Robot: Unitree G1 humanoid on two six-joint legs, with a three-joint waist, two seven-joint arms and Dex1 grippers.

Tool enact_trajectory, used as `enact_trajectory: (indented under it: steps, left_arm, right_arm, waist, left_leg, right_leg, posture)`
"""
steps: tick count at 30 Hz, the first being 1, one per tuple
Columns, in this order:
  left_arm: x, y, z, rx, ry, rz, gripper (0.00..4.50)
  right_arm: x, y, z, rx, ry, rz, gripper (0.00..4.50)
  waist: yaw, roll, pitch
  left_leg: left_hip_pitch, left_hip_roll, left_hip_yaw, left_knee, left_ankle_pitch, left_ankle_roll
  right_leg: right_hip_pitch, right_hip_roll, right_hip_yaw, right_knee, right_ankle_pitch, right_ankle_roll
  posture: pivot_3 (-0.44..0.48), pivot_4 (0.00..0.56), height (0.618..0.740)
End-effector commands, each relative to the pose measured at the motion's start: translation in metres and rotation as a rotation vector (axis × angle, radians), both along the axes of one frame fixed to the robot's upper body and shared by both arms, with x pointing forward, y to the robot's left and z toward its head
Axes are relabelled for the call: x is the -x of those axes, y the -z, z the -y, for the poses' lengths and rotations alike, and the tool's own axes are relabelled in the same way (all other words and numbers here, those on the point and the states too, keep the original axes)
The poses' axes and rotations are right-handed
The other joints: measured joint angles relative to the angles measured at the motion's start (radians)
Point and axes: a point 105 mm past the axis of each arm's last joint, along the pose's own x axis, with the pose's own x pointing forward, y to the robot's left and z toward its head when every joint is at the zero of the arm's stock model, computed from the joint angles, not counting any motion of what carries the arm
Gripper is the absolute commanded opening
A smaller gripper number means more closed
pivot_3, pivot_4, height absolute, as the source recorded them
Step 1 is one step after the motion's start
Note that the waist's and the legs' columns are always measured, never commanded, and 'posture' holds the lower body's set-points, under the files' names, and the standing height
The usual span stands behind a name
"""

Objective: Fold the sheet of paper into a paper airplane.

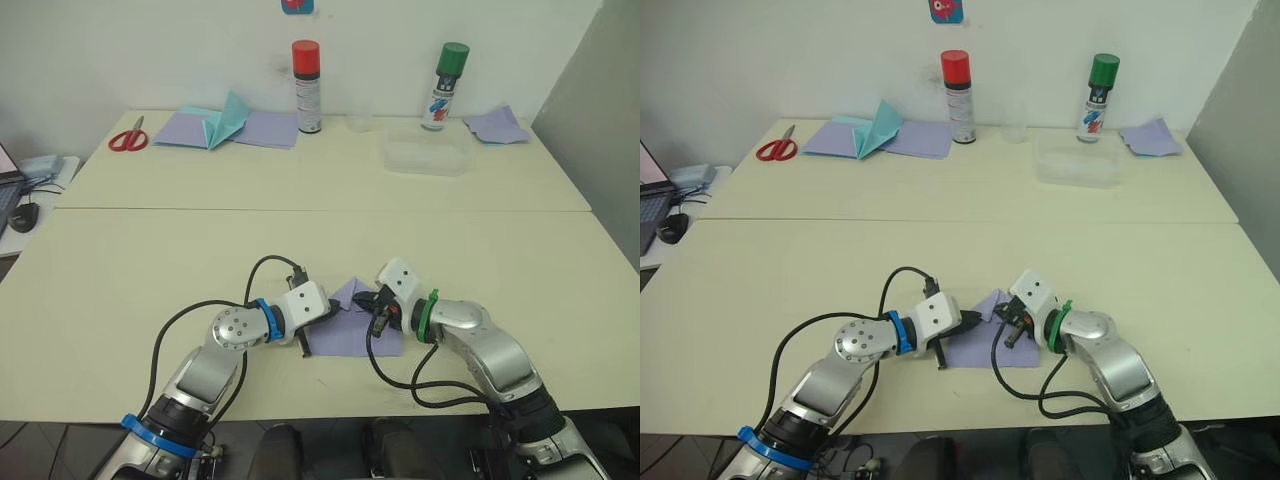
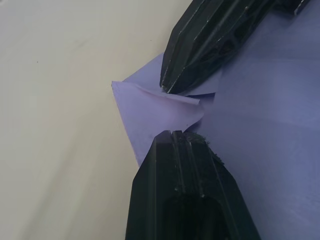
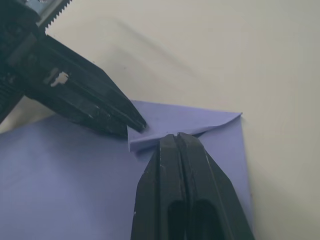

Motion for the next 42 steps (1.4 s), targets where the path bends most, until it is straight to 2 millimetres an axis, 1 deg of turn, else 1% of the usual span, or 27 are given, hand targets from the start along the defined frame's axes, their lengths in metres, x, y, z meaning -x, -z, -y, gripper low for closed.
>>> enact_trajectory:
  steps: [1, 7, 10, 13, 16, 19, 23, 26, 31, 36, 41, 42]
  left_arm:
    - [0.003, 0.018, -0.004, -0.047, -0.013, -0.054, 0.02]
    - [0.005, 0.019, -0.004, -0.051, -0.008, -0.059, 0.02]
    - [0.005, 0.019, -0.004, -0.051, -0.007, -0.06, 0.02]
    - [0.005, 0.02, -0.004, -0.051, -0.005, -0.062, 0.02]
    - [0.005, 0.019, -0.003, -0.05, -0.004, -0.062, 0.02]
    - [0.004, 0.019, -0.003, -0.05, -0.004, -0.06, 0.02]
    - [0.004, 0.018, -0.002, -0.05, -0.004, -0.057, 0.02]
    - [0.004, 0.018, -0.003, -0.052, -0.003, -0.056, 0.02]
    - [0.003, 0.016, -0.003, -0.051, 0.0, -0.046, 0.02]
    - [0.004, 0.008, 0.003, -0.04, 0.041, -0.011, 0.02]
    - [0.002, 0.002, 0.002, -0.063, 0.063, 0.023, 0.02]
    - [0.003, 0.0, 0.001, -0.061, 0.069, 0.023, 0.26]
  right_arm:
    - [-0.005, -0.018, -0.006, -0.045, -0.004, 0.056, 0.0]
    - [-0.014, -0.026, 0.003, -0.023, 0.047, 0.127, 0.0]
    - [-0.012, -0.028, 0.003, -0.026, 0.028, 0.126, 0.0]
    - [-0.004, -0.019, -0.003, -0.012, -0.015, 0.077, 0.0]
    - [-0.004, -0.007, -0.003, 0.009, -0.002, 0.045, 0.0]
    - [-0.006, 0.001, 0.0, 0.031, 0.017, 0.035, 0.0]
    - [-0.005, 0.02, 0.01, 0.088, 0.03, -0.007, 0.0]
    - [-0.004, 0.026, 0.015, 0.106, 0.039, -0.02, 0.0]
    - [0.001, 0.033, 0.019, 0.115, 0.039, -0.042, 0.0]
    - [0.005, 0.037, 0.017, 0.113, 0.031, -0.055, 0.0]
    - [0.004, 0.038, 0.017, 0.112, 0.031, -0.058, 0.0]
    - [0.004, 0.038, 0.017, 0.112, 0.032, -0.058, 0.0]
  waist:
    - [0.0, 0.0, 0.0]
    - [0.0, 0.0, 0.0]
    - [0.0, 0.0, 0.0]
    - [0.0, 0.0, 0.0]
    - [0.0, 0.0, 0.0]
    - [0.0, 0.0, 0.0]
    - [0.0, 0.0, 0.0]
    - [0.0, 0.0, -0.001]
    - [0.0, 0.0, -0.003]
    - [0.0, 0.001, -0.004]
    - [0.0, 0.001, -0.004]
    - [0.0, 0.001, -0.004]
  left_leg:
    - [0.0, 0.0, 0.0, 0.0, 0.0, 0.0]
    - [-0.002, -0.001, 0.0, 0.0, 0.0, 0.0]
    - [-0.002, -0.001, 0.0, 0.0, 0.0, 0.0]
    - [-0.002, -0.001, 0.0, 0.0, 0.0, 0.0]
    - [-0.002, -0.001, 0.0, 0.0, 0.0, 0.0]
    - [-0.003, -0.001, 0.001, 0.0, 0.0, 0.0]
    - [-0.002, -0.002, 0.001, 0.0, 0.0, 0.0]
    - [-0.002, -0.002, 0.001, 0.0, 0.0, 0.0]
    - [-0.002, -0.002, 0.001, 0.001, 0.0, 0.0]
    - [-0.002, -0.002, 0.001, 0.001, 0.0, 0.0]
    - [-0.002, -0.002, 0.001, 0.001, 0.0, 0.0]
    - [-0.002, -0.002, 0.001, 0.001, 0.0, 0.0]
  right_leg:
    - [0.0, 0.0, 0.0, 0.0, 0.0, 0.001]
    - [0.0, 0.0, 0.0, -0.001, 0.001, 0.001]
    - [0.0, 0.0, -0.001, -0.001, 0.001, 0.001]
    - [0.0, 0.0, -0.001, -0.001, 0.001, 0.001]
    - [0.0, 0.0, -0.001, -0.001, 0.001, 0.001]
    - [0.0, 0.001, -0.001, -0.001, 0.001, 0.001]
    - [0.0, 0.001, -0.001, -0.001, 0.001, 0.001]
    - [0.0, 0.001, -0.001, -0.001, 0.001, 0.001]
    - [0.0, 0.001, -0.001, -0.001, 0.001, 0.001]
    - [0.0, 0.001, -0.001, -0.001, 0.001, 0.001]
    - [0.0, 0.002, -0.001, -0.001, 0.001, 0.001]
    - [0.0, 0.002, -0.001, -0.001, 0.001, 0.001]
  posture:
    - [0.0, 0.15, 0.74]
    - [0.0, 0.15, 0.74]
    - [0.0, 0.15, 0.74]
    - [0.0, 0.15, 0.74]
    - [0.0, 0.15, 0.74]
    - [0.0, 0.15, 0.74]
    - [0.0, 0.15, 0.74]
    - [0.0, 0.15, 0.74]
    - [0.0, 0.15, 0.74]
    - [0.0, 0.15, 0.74]
    - [0.0, 0.15, 0.74]
    - [0.0, 0.15, 0.74]
